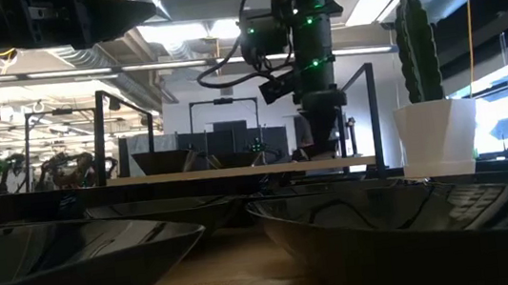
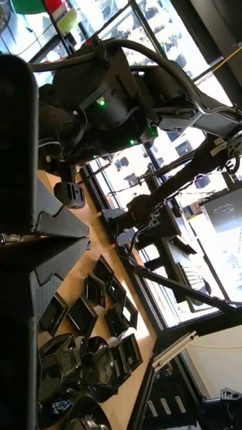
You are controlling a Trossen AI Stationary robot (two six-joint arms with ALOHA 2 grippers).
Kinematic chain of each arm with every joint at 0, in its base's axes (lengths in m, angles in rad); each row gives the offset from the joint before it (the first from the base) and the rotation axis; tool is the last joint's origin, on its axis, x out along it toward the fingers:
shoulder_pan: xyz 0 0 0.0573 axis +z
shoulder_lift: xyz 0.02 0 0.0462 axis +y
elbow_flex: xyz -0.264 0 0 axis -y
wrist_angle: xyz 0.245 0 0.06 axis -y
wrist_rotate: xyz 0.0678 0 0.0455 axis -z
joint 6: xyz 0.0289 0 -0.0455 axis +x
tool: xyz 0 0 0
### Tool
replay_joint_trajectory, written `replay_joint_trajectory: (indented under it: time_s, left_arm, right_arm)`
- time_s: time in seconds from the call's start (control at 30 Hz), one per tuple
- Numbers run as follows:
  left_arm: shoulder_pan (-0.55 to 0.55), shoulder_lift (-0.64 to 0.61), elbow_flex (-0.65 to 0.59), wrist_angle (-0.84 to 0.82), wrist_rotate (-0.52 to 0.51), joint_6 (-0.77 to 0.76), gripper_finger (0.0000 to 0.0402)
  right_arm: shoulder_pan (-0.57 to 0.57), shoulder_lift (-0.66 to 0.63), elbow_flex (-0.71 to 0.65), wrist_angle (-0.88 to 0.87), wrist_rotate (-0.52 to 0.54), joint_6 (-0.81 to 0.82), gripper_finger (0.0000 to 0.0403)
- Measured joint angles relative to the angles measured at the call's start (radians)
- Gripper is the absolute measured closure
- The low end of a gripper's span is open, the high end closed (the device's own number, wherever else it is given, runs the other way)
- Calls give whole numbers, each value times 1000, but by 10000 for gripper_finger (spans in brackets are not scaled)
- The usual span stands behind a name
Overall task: Pick & Place Mini shaped plates
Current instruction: Put the square plate on the shelf, then adjust the leaf-shaped plate on the shelf
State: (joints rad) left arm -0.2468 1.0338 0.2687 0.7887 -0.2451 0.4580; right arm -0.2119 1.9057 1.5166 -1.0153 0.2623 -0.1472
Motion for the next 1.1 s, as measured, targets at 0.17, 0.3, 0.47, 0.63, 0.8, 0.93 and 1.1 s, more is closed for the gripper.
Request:
replay_joint_trajectory:
  time_s: [0.17, 0.3, 0.47, 0.63, 0.8, 0.93, 1.1]
  left_arm:
    - [0, 0, 0, 0, 0, 0, 398]
    - [0, 0, 0, 0, 0, 0, 398]
    - [0, 0, 0, 0, 0, 0, 398]
    - [0, 0, 0, 0, 0, 0, 398]
    - [0, 0, 0, 0, 0, 0, 398]
    - [0, 0, 0, 0, 0, 0, 398]
    - [0, 0, 0, 0, 0, 0, 398]
  right_arm:
    - [0, -1, 0, -8, -52, -11, 386]
    - [0, -1, 0, -16, -55, -14, 377]
    - [0, -1, 0, -25, -54, -7, 327]
    - [-2, -1, 0, -23, -31, 13, 274]
    - [-2, -1, 0, -27, -30, 15, 252]
    - [-1, -1, 0, -64, -31, 45, 250]
    - [13, -2, 0, -126, -20, 61, 250]
